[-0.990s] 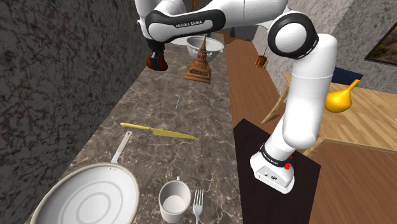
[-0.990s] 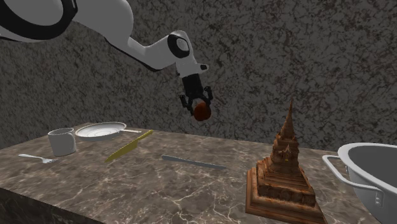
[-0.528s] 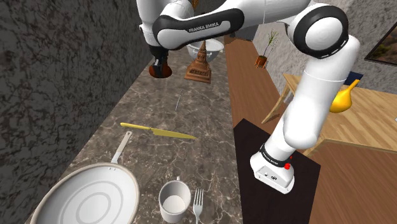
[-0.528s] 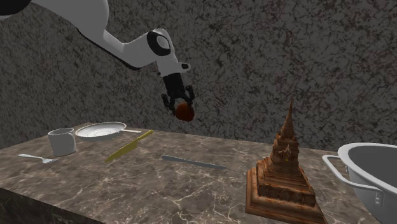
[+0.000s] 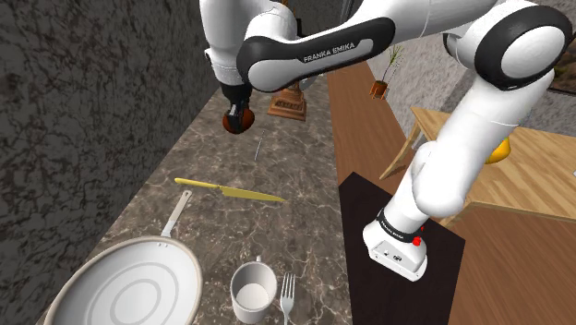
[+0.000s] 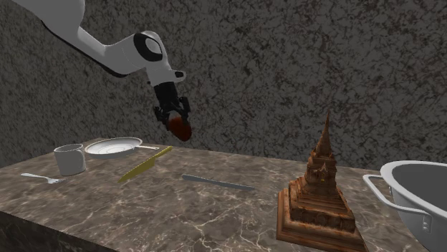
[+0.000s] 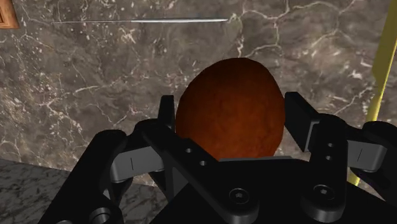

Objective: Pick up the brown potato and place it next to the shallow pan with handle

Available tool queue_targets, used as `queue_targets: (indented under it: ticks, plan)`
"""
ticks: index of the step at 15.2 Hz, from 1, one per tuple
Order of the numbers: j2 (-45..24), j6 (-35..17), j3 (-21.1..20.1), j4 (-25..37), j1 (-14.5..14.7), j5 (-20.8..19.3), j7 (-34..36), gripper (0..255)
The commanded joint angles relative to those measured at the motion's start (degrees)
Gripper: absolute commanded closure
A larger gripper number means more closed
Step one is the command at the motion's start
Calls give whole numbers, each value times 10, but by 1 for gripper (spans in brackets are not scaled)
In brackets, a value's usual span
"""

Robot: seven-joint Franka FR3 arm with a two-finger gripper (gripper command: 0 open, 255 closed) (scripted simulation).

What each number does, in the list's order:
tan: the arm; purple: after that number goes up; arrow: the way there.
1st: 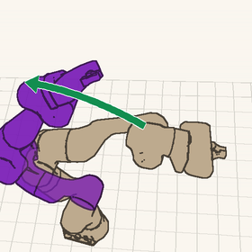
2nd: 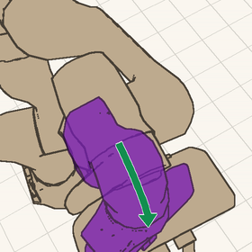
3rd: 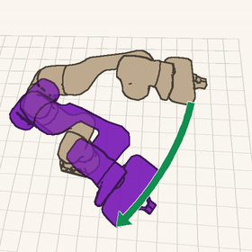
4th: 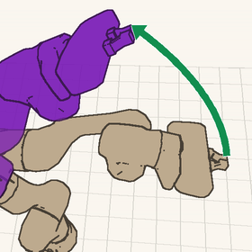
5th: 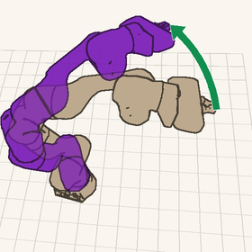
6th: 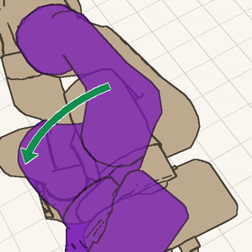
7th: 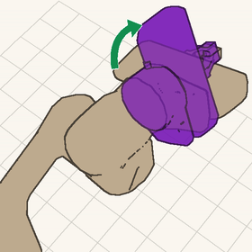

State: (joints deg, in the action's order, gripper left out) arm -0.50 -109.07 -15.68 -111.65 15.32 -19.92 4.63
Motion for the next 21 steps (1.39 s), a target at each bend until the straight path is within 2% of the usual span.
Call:
queue_targets:
  ticks: [1,11,21]
  plan:
    - [25,2,-10,-28,10,9,17,255]
    - [112,34,-74,-109,71,59,115,255]
    - [146,79,-154,-122,136,114,230,255]
